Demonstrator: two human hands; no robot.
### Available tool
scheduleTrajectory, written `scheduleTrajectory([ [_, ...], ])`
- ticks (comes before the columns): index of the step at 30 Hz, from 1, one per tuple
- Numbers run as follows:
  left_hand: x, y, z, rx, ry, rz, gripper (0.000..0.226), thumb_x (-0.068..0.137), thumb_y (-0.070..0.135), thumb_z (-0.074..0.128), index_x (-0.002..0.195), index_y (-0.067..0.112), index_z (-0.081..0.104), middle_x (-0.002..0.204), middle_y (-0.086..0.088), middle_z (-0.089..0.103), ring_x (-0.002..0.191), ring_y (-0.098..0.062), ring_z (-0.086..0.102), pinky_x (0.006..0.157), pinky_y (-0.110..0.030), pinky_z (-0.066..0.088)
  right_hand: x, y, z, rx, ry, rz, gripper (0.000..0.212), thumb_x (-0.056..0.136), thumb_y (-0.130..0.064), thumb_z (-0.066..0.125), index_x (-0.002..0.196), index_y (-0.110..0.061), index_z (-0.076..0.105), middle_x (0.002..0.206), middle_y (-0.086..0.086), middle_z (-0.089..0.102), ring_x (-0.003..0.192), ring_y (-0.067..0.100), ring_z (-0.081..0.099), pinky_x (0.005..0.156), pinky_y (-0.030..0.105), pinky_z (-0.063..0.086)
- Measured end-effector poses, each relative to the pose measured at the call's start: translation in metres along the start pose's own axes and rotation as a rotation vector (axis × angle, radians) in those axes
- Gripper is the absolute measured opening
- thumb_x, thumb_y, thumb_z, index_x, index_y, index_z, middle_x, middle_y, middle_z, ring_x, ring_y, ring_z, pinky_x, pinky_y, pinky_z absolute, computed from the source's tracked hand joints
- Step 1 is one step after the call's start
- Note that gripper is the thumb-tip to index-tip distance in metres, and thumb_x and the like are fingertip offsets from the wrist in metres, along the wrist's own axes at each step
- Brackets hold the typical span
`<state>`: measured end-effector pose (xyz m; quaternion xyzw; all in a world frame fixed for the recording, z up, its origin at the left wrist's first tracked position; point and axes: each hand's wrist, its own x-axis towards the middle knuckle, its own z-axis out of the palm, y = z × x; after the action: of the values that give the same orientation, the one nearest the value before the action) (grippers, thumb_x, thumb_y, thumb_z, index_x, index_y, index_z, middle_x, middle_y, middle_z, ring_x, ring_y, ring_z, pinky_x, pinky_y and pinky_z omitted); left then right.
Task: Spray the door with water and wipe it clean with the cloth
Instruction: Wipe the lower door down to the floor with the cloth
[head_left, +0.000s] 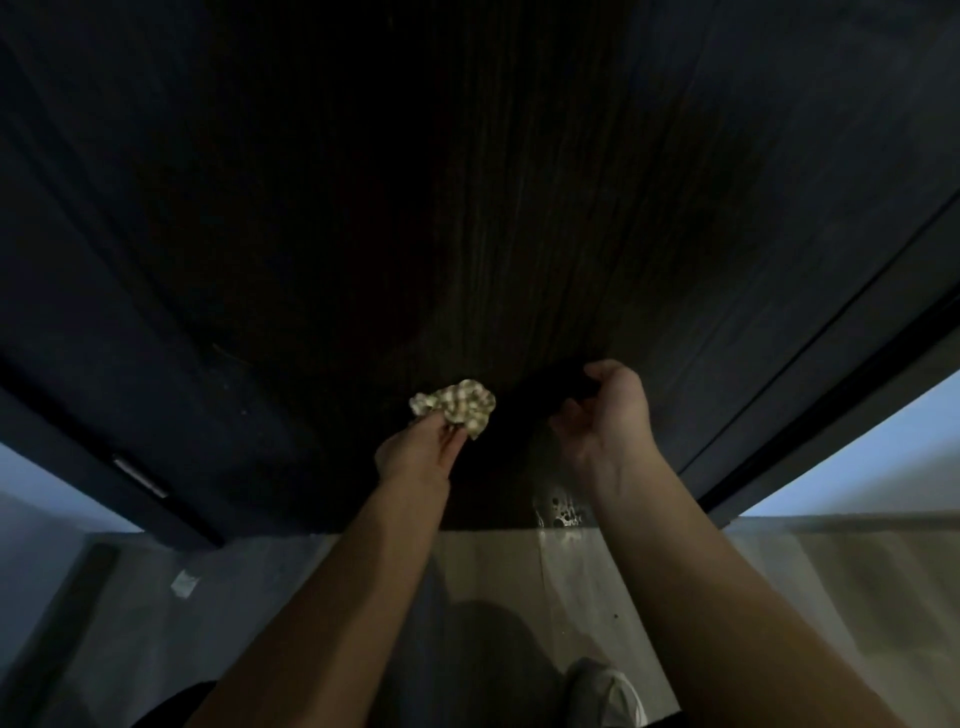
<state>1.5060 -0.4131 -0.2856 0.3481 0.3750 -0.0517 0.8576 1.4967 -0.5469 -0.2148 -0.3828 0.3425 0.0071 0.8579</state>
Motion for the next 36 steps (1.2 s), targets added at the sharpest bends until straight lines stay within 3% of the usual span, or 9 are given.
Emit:
scheduleTrajectory([
  [5,-0.011,-0.013,0.019,0.053,-0.049,-0.07,0.016,0.086,-0.006,0.06,0.102,-0.004,0.062,0.082,-0.012,0.063,0.07,-0.016,0.06,0.045,-0.018,0.053,-0.004,0.011,0.008,0.003,0.008,-0.033,0.012,0.089,-0.011,0.046,0.09,-0.011,0.058,0.078,0.003,0.057,0.069,0.016,0.055,0.061,0.029,0.045],
  [11,-0.013,0.047,-0.038,-0.035,0.002,0.153,0.014,0.096,0.0,0.046,0.099,0.003,0.059,0.089,-0.008,0.061,0.067,-0.011,0.064,0.068,-0.021,0.054,0.003,0.02,0.01,-0.042,-0.006,-0.058,0.06,0.087,-0.015,0.049,0.145,-0.018,0.035,0.119,0.006,0.057,0.086,0.02,0.058,0.059,0.031,0.045],
  [15,-0.013,0.029,-0.019,-0.006,-0.008,0.109,0.016,0.091,-0.007,0.051,0.083,0.003,0.06,0.073,-0.007,0.065,0.051,-0.01,0.065,0.047,-0.019,0.054,0.006,0.025,0.014,-0.091,0.027,-0.092,0.061,0.086,-0.016,0.051,0.145,-0.018,0.035,0.13,0.012,0.055,0.094,0.023,0.058,0.062,0.032,0.045],
  [18,-0.007,0.018,-0.009,0.02,-0.012,0.048,0.014,0.088,-0.009,0.054,0.084,0.002,0.061,0.078,-0.011,0.062,0.062,-0.016,0.061,0.043,-0.019,0.052,0.009,0.031,0.019,-0.116,0.078,-0.118,0.064,0.081,-0.019,0.054,0.143,-0.02,0.038,0.129,0.011,0.055,0.104,0.028,0.057,0.071,0.035,0.048],
  [22,-0.006,0.055,-0.042,-0.041,0.006,0.14,0.031,0.094,-0.003,0.046,0.124,-0.006,0.055,0.118,-0.018,0.061,0.088,-0.022,0.063,0.06,-0.021,0.056,0.012,0.031,0.019,-0.107,0.053,-0.119,0.068,0.082,-0.019,0.054,0.146,-0.02,0.031,0.131,0.009,0.052,0.11,0.028,0.054,0.088,0.04,0.047],
  [25,-0.009,0.072,-0.055,-0.068,0.034,0.176,0.034,0.097,-0.001,0.043,0.13,-0.008,0.048,0.13,-0.019,0.055,0.11,-0.027,0.06,0.081,-0.029,0.053,0.01,0.035,0.021,-0.11,0.065,-0.145,0.072,0.084,-0.018,0.053,0.149,-0.022,0.023,0.136,0.009,0.048,0.117,0.029,0.051,0.099,0.046,0.044],
  [30,-0.023,0.044,-0.023,0.037,0.058,0.151,0.029,0.093,-0.007,0.05,0.122,-0.011,0.054,0.097,-0.018,0.064,0.068,-0.016,0.057,0.065,-0.028,0.055,-0.006,0.048,0.036,-0.184,0.028,-0.124,0.077,0.084,-0.019,0.054,0.151,-0.026,0.017,0.145,0.008,0.038,0.126,0.031,0.043,0.107,0.051,0.036],
  [34,-0.018,0.067,-0.043,0.019,0.05,0.21,0.012,0.093,-0.005,0.05,0.095,-0.003,0.062,0.099,-0.015,0.061,0.059,-0.013,0.063,0.05,-0.021,0.055,-0.014,0.048,0.037,-0.189,-0.018,-0.104,0.065,0.091,-0.016,0.049,0.149,-0.022,0.023,0.138,0.009,0.046,0.12,0.028,0.048,0.105,0.049,0.039],
  [36,-0.008,0.085,-0.063,-0.03,0.091,0.263,0.01,0.093,-0.002,0.052,0.098,0.0,0.062,0.111,-0.013,0.063,0.075,-0.016,0.067,0.053,-0.022,0.056,-0.016,0.047,0.036,-0.19,-0.033,-0.101,0.064,0.091,-0.016,0.049,0.149,-0.023,0.022,0.138,0.009,0.045,0.121,0.028,0.047,0.106,0.049,0.037],
])
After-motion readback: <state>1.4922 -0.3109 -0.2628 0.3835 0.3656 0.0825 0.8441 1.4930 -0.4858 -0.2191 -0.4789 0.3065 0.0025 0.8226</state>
